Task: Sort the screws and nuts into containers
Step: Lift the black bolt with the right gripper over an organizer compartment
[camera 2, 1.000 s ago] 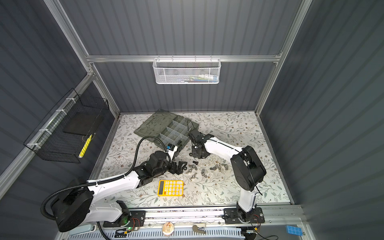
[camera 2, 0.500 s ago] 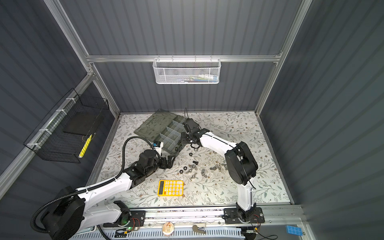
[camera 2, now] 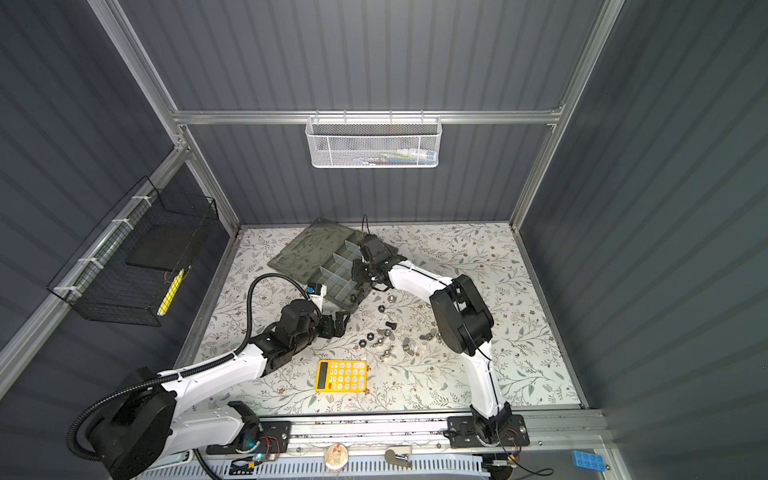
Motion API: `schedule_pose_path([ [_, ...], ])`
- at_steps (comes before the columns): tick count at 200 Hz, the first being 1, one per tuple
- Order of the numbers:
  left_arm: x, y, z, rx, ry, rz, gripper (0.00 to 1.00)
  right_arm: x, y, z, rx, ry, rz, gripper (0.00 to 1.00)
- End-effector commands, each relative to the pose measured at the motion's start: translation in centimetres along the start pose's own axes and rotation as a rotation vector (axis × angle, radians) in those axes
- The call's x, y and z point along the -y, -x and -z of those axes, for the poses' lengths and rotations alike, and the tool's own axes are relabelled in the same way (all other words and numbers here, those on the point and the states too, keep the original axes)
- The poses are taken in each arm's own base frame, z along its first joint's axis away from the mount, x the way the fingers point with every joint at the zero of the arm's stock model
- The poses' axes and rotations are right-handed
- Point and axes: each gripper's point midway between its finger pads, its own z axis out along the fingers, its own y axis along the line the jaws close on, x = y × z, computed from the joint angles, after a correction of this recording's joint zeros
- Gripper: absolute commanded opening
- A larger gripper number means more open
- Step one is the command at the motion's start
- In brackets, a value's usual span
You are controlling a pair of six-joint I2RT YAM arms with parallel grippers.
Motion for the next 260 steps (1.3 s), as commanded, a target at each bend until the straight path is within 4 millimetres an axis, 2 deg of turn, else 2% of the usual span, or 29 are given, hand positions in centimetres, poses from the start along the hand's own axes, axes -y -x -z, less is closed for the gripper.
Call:
schedule_pose_path([
  [1,-0.4,-0.2,-0.2,-0.007,0.015,0.015,1.0,1.1,0.2,0.0,0.006,-0.059,-0.037,0.03],
  [27,-0.3,-0.5,-0.5,-0.018,0.009,0.019,1.0,2.6,-0.3,-0.3,-0.014,-0.092,-0.071,0.05],
  [66,-0.1,-0.6,-0.7,-0.024,-0.002,0.019,1.0,3.8,-0.6,-0.6,-0.029,-0.113,-0.093,0.09],
  [132,0.2,-0.6,-0.6,-0.022,-0.021,0.015,1.0,3.7,-1.0,-1.4,-0.061,-0.103,-0.098,0.17],
  [260,0.4,-0.5,-0.6,-0.019,-0.031,0.014,1.0,3.5,-1.0,-1.2,-0.059,-0.099,-0.091,0.27],
])
